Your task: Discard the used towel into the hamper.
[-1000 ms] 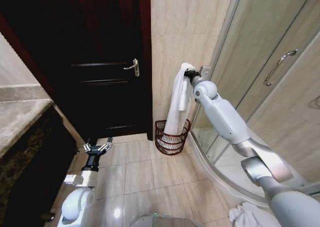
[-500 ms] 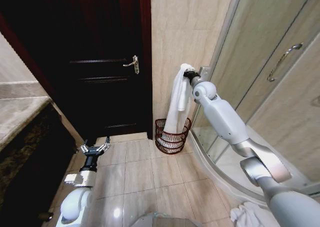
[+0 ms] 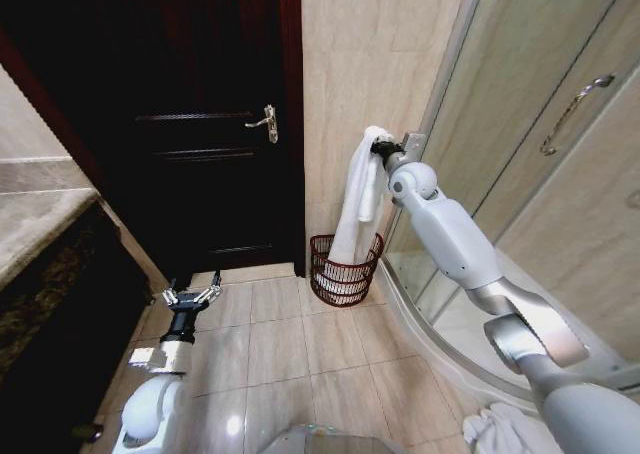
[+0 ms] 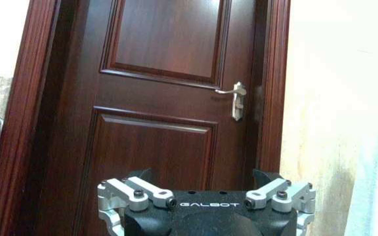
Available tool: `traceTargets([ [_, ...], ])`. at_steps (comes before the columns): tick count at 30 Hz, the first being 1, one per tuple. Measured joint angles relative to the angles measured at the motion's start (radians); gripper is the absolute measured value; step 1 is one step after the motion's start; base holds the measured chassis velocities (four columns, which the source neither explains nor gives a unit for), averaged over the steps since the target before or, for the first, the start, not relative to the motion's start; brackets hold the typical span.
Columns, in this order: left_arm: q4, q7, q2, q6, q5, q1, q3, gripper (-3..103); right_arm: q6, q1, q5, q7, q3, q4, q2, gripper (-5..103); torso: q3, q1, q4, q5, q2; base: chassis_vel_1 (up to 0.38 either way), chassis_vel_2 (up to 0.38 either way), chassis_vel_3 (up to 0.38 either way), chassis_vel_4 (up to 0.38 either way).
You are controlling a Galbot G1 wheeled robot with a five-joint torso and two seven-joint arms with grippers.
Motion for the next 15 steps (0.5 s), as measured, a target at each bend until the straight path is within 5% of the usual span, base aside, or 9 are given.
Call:
traceTargets([
  [15,-0.007,0.000,-0.014,-0.001,0.005,-0.007,0.012,100,-0.001,-0.062,-0.010,0.009,0.041,0.115,-0.044,8,-0.038,-0.028,0.0000,0.0001,-0.067,0.000,0.000,0.000,0.000],
])
